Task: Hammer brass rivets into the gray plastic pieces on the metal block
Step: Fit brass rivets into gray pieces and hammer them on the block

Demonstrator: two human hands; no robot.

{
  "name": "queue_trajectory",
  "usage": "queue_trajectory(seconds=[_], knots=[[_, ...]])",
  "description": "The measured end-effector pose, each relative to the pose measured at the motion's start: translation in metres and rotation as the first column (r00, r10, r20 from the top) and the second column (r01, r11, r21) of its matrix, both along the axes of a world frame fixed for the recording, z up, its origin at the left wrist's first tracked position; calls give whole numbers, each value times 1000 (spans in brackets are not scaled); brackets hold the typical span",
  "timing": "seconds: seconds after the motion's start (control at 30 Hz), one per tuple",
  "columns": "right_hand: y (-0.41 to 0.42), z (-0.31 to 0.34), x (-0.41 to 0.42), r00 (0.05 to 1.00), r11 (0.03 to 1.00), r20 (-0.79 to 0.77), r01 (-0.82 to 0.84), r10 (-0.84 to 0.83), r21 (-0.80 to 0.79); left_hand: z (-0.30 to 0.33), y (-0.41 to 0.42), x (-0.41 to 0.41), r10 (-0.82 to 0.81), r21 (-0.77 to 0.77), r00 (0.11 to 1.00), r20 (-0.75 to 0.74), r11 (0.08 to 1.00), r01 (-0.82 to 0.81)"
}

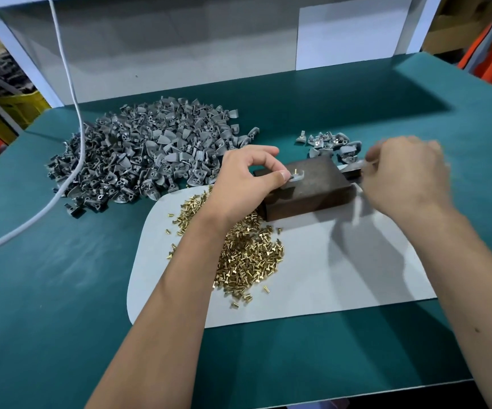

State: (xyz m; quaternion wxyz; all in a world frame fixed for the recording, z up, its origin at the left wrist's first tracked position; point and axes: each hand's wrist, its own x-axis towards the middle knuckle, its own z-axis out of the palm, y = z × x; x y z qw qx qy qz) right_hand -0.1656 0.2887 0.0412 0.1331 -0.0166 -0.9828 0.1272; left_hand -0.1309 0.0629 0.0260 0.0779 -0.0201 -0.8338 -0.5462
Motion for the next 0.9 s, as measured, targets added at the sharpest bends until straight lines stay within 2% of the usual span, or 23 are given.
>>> queue_trajectory(seconds=[0.03, 0.1, 0.17, 0.2, 0.27, 0.33, 0.37, 0.43, 0.47, 0.53, 0.6, 0.63, 0.77, 0.83, 0.9], knots=[[-4, 5, 1, 990, 988, -57, -133, 129, -74, 0, 1, 0, 0, 0, 1000, -8, 1000, 0], [-17, 14, 7, 885, 867, -132, -465, 447, -182, 0, 1, -1, -3, -5, 1000, -23, 1000, 2], [-30, 16, 13, 743, 726, -103, -669, 662, -161, 0, 2, -2, -9, 23, 999, -37, 1000, 10], [-34, 15, 12, 710, 700, -81, -704, 700, -124, 1, 3, -2, -8, 64, 999, -36, 998, 10], [-37, 11, 6, 693, 691, -91, -721, 715, -53, 4, 4, -1, 6, 149, 1000, -13, 989, -4], [-39, 9, -1, 675, 678, -140, -734, 724, -39, 5, 4, -2, 37, 158, 999, -8, 987, -35], [-40, 8, -5, 676, 676, -162, -734, 719, -60, 4, 3, -3, 67, 118, 998, -19, 991, -64], [-40, 5, -14, 717, 711, -202, -694, 668, -114, 2, -2, -6, 201, -113, 976, -86, 971, -210], [-39, 3, -20, 759, 750, -204, -647, 618, -139, 0, -6, -8, 297, -261, 944, -141, 909, -325], [-35, 0, -34, 849, 837, -195, -522, 491, -162, -2, -19, -10, 474, -461, 850, -230, 716, -524], [-31, 1, -47, 917, 900, -174, -390, 360, -193, -6, -33, -11, 596, -551, 768, -233, 570, -610], [-29, 2, -53, 943, 919, -153, -325, 296, -223, -8, -40, -11, 634, -574, 745, -206, 538, -617], [-23, 11, -70, 989, 957, -15, -148, 149, -248, -15, -55, -11, 625, -596, 776, -80, 594, -540], [-26, 17, -70, 985, 963, -27, -170, 168, -210, -17, -57, -12, 596, -588, 801, -63, 626, -512], [-38, 25, -61, 958, 938, -89, -285, 272, -196, -16, -57, -12, 593, -570, 803, -50, 644, -511]])
